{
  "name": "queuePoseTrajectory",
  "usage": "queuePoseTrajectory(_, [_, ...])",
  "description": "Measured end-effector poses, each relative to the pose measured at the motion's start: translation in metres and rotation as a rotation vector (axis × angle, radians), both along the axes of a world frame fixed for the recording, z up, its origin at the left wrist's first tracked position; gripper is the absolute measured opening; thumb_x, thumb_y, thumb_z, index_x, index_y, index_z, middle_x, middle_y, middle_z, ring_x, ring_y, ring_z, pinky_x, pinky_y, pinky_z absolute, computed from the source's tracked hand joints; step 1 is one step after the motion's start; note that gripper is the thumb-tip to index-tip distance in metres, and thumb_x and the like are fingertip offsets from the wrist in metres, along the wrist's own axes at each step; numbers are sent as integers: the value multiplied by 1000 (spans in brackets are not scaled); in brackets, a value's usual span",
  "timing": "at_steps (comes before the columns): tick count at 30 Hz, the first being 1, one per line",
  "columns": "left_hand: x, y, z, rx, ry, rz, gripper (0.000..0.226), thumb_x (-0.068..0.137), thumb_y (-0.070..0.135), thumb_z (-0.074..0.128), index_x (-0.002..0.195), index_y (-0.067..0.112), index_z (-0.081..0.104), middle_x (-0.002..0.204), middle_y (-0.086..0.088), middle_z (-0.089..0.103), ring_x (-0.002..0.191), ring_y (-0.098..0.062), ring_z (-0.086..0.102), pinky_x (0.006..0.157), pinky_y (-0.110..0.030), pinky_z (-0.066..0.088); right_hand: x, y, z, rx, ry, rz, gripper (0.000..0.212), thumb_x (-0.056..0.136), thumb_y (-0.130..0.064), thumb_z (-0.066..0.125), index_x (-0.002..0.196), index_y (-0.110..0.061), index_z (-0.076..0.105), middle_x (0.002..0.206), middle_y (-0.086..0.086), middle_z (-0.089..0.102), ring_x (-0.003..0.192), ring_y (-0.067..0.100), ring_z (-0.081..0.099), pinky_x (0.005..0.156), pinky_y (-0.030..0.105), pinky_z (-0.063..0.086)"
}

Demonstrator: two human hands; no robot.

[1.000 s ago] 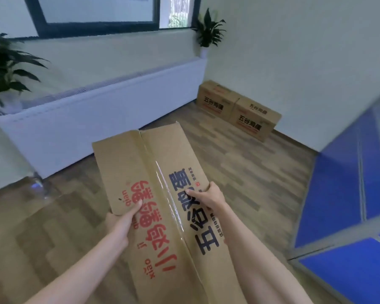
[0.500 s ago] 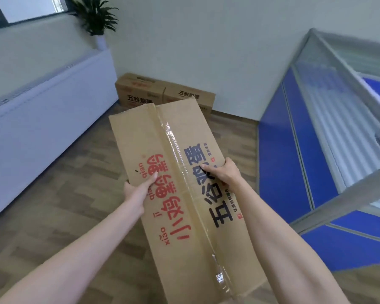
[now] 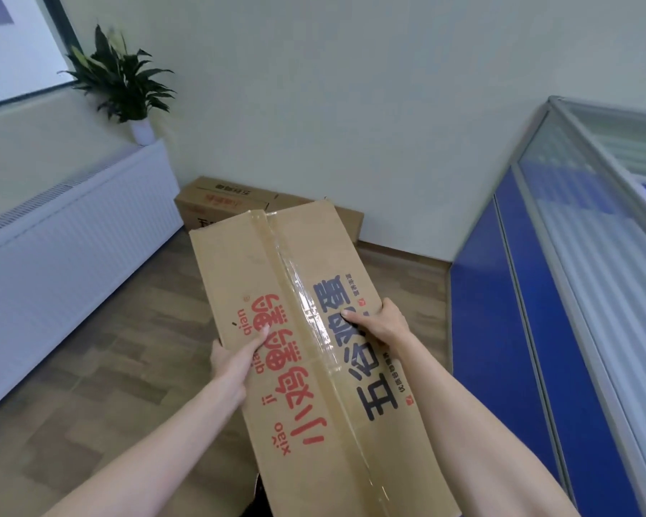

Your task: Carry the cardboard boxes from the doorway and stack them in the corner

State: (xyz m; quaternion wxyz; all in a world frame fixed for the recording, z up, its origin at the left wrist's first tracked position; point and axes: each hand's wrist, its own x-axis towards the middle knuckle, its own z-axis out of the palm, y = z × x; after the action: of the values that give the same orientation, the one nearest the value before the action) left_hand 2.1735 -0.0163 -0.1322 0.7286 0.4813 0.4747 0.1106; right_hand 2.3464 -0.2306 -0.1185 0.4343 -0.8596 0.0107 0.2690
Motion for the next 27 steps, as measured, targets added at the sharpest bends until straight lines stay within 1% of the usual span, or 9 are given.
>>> queuePoseTrajectory(2, [52, 14, -9, -30, 15, -8, 100, 49, 42, 96, 133, 17, 48, 112, -10, 71, 97, -31, 70, 83, -54, 57, 53, 14, -7, -16, 5, 2, 102, 43, -77, 84, 120, -20, 50, 120, 3, 69, 103, 23, 70, 94, 49, 58])
queuePoseTrajectory(4, [113, 33, -22, -52, 18, -1, 99, 49, 41, 97, 132, 18, 48, 110, -11, 71, 96, -32, 70, 86, -57, 56, 115, 36, -15, -20, 5, -5, 104, 38, -78, 85, 118, -20, 51, 119, 4, 69, 102, 24, 70, 94, 49, 58])
queuePoseTrajectory(8, [229, 84, -32, -90, 19, 34, 95, 55, 37, 96, 134, 17, 48, 109, -12, 70, 95, -33, 69, 86, -57, 56, 231, 90, -17, -62, 15, -11, 108, 33, -78, 83, 117, -20, 51, 118, 3, 69, 102, 23, 69, 96, 50, 56])
queuePoseTrajectory(15, [406, 186, -14, -91, 5, 80, 100, 46, 44, 99, 129, 22, 49, 112, -9, 71, 97, -32, 70, 86, -59, 56, 420, 200, 14, -12, -6, 44, 113, 31, -77, 87, 122, -20, 52, 116, 2, 70, 101, 24, 71, 95, 50, 58])
queuePoseTrajectory(18, [476, 228, -9, -60, -34, 109, 93, 55, 39, 98, 131, 20, 48, 112, -8, 69, 97, -30, 68, 84, -53, 56, 496, 248, 17, 9, -8, 76, 114, 32, -77, 87, 122, -18, 49, 113, 4, 71, 96, 24, 72, 92, 49, 59])
queuePoseTrajectory(20, [518, 254, -11, -36, -34, 136, 93, 58, 38, 96, 135, 19, 46, 115, -7, 68, 101, -28, 66, 86, -51, 54, 542, 281, 14, 12, -21, 98, 125, 22, -81, 85, 123, -18, 48, 113, 5, 71, 96, 25, 73, 93, 49, 59])
queuePoseTrajectory(21, [541, 269, -15, -22, -25, 151, 96, 57, 38, 97, 136, 18, 46, 117, -7, 68, 103, -28, 65, 89, -51, 53, 566, 300, 12, 17, -12, 122, 124, 23, -81, 86, 122, -17, 48, 113, 5, 71, 97, 25, 72, 93, 48, 59])
queuePoseTrajectory(24, [616, 319, -28, -31, -10, 229, 113, 41, 47, 99, 138, 21, 46, 120, -6, 68, 107, -29, 65, 96, -57, 51, 649, 363, -2, 8, -1, 193, 88, 58, -61, 90, 120, -17, 47, 112, 5, 68, 97, 24, 69, 87, 41, 57])
queuePoseTrajectory(27, [678, 364, -30, -33, -2, 323, 107, 49, 39, 99, 139, 18, 45, 122, -7, 67, 111, -31, 65, 97, -55, 52, 726, 425, -16, 3, 18, 256, 88, 58, -61, 91, 120, -16, 48, 111, 6, 71, 98, 24, 71, 89, 46, 59])
